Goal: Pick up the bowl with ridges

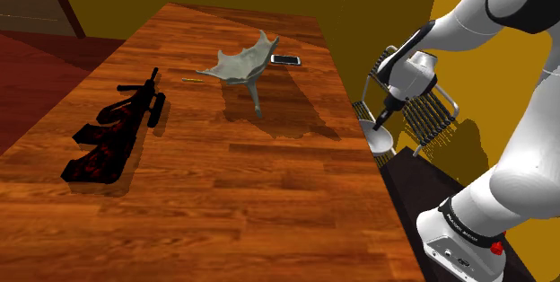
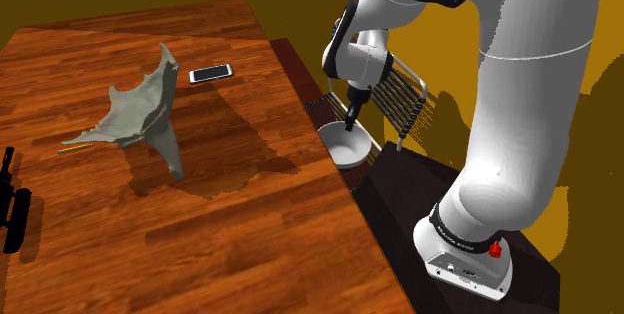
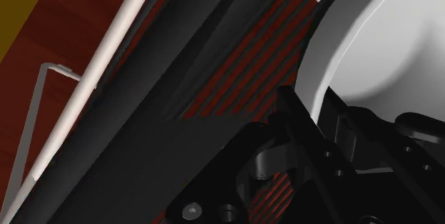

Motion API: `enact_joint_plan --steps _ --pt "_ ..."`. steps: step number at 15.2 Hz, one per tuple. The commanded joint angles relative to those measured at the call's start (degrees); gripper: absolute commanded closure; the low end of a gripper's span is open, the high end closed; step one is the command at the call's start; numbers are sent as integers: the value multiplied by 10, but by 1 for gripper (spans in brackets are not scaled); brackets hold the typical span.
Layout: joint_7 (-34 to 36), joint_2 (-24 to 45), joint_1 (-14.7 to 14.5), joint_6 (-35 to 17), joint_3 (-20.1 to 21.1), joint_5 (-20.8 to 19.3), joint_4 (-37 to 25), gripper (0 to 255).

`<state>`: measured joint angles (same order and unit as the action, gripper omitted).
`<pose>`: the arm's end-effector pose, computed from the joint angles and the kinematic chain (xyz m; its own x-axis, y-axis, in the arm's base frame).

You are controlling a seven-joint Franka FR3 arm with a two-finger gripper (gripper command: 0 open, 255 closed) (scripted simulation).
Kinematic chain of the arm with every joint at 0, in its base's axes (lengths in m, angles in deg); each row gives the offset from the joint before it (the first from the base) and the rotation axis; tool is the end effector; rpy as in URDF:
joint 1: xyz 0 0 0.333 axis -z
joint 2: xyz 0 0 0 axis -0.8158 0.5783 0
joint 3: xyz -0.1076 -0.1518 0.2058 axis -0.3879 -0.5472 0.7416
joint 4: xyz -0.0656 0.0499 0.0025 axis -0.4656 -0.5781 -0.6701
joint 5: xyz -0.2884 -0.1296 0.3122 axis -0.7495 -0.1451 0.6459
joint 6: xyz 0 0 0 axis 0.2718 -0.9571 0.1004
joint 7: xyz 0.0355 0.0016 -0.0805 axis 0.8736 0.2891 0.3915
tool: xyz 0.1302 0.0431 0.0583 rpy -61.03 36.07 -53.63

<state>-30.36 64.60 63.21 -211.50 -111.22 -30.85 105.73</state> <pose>0.3844 -0.2804 0.0291 0.9873 0.1490 0.0550 0.1567 -0.9698 -0.1867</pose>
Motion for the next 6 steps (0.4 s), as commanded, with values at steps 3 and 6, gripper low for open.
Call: enact_joint_plan --steps 3,6 --pt "30 -43 -17 18 -30 -34 7 255" --pt "33 -50 -36 26 -50 -37 9 255"
